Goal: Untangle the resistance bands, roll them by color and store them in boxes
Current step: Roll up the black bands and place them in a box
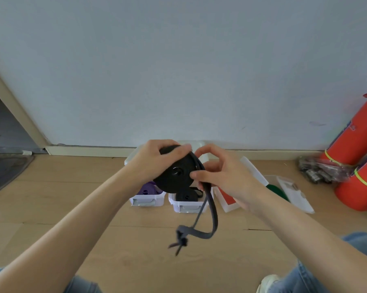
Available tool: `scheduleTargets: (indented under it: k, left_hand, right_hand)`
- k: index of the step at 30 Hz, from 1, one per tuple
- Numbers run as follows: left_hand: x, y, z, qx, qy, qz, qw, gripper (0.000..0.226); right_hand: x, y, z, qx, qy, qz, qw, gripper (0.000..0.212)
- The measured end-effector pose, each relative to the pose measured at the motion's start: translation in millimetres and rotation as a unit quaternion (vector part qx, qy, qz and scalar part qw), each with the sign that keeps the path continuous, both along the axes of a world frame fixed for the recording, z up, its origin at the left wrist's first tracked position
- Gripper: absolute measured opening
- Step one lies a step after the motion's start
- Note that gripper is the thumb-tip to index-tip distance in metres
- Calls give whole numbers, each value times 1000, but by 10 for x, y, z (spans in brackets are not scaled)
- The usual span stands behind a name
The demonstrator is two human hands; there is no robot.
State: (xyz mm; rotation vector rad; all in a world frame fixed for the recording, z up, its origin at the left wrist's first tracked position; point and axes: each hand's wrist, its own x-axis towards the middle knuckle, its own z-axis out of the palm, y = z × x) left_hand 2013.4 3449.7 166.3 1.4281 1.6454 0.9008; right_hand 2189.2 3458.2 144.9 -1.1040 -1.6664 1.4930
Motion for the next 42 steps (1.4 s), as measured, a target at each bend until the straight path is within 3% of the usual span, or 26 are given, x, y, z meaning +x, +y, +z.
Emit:
scheduleTargets:
  k: [2,7,10,15,21,27,29,33,42]
  left_hand:
    - [-4,-22,-8,8,13,-12,1000,34]
    - [-91,-26,33,-15,-103,-38,994,26]
    - [-98,-31,37,-10,-133,-45,990,27]
    - [-103,4,27,22,-139,-24,990,21]
    - [-84,-4,42,39,-129,-43,990,19]
    - [3,3,13,64,-146,20,987,14]
    - [36,0,-34,40,-154,27,987,16]
    - [105,-84,-65,-68,-191,3,979,48]
    - [-28,4,-24,-75,-291,41,953,38]
  right_hand:
    - [5,-2,-14,-6,2,3,1000,24]
    - [54,42,47,-16,90,-25,995,8]
    - [67,65,47,2,89,-44,995,9]
    - [38,34,43,24,54,-17,998,4]
    - [8,20,46,-25,109,2,994,7]
    - [-22,24,34,-8,133,-43,990,6]
    - [-24,20,14,14,104,-72,992,7]
    - [-7,32,-4,84,24,-109,990,6]
    - [-10,44,45,60,45,-57,996,13]
